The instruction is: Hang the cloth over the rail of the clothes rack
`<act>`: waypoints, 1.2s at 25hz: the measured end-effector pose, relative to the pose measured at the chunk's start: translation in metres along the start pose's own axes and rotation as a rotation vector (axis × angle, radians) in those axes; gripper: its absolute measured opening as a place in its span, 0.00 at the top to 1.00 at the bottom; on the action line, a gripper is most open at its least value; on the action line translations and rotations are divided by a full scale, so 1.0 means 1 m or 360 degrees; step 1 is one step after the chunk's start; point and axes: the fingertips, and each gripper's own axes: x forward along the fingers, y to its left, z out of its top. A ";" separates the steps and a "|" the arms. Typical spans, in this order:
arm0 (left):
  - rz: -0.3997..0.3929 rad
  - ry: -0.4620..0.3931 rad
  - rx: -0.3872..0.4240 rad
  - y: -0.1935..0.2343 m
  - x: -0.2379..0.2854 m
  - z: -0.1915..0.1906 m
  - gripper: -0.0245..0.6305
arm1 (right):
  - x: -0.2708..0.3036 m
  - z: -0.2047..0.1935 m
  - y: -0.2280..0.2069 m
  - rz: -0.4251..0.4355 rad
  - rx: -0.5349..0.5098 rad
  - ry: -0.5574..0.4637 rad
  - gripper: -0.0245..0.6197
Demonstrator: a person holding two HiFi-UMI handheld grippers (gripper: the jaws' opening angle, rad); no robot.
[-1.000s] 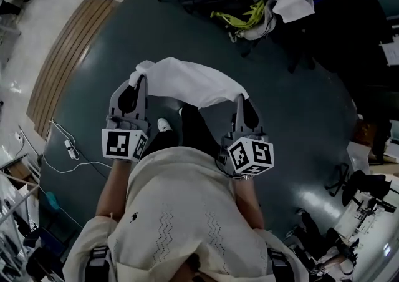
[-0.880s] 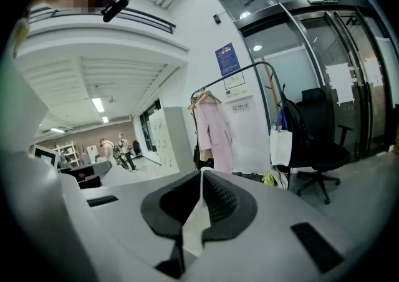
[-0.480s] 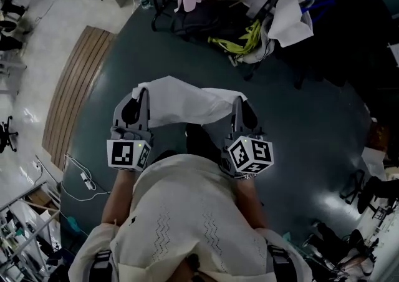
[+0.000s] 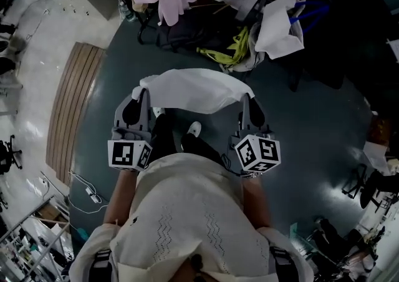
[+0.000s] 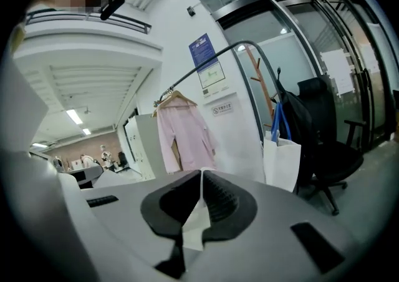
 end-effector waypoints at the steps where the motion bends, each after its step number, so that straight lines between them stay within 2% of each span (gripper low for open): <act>1: -0.0027 0.0002 0.0000 0.001 0.011 0.001 0.93 | 0.006 -0.001 -0.005 -0.0035 0.0016 0.0011 0.93; 5: -0.0144 -0.0010 -0.0023 0.015 0.062 0.006 0.93 | 0.028 0.003 -0.017 -0.0156 0.0047 0.0015 0.93; 10: -0.0352 -0.0014 -0.0019 0.037 0.161 0.017 0.93 | 0.081 0.032 -0.039 -0.0368 0.0054 -0.0060 0.93; 15: -0.0586 -0.0055 0.0082 0.054 0.269 0.055 0.93 | 0.139 0.085 -0.048 -0.0558 0.0101 -0.0186 0.93; 19: -0.0724 -0.0111 0.0130 0.077 0.330 0.087 0.93 | 0.185 0.112 -0.036 -0.0615 0.0074 -0.0241 0.93; 23: -0.0742 -0.0138 0.0151 0.093 0.372 0.105 0.93 | 0.214 0.128 -0.042 -0.0646 0.0089 -0.0246 0.93; 26: -0.0696 -0.0148 0.0163 0.106 0.390 0.112 0.93 | 0.227 0.143 -0.050 -0.0632 0.0091 -0.0271 0.93; 30: -0.0631 -0.0154 0.0214 0.117 0.416 0.119 0.93 | 0.252 0.168 -0.065 -0.0604 0.0008 -0.0308 0.93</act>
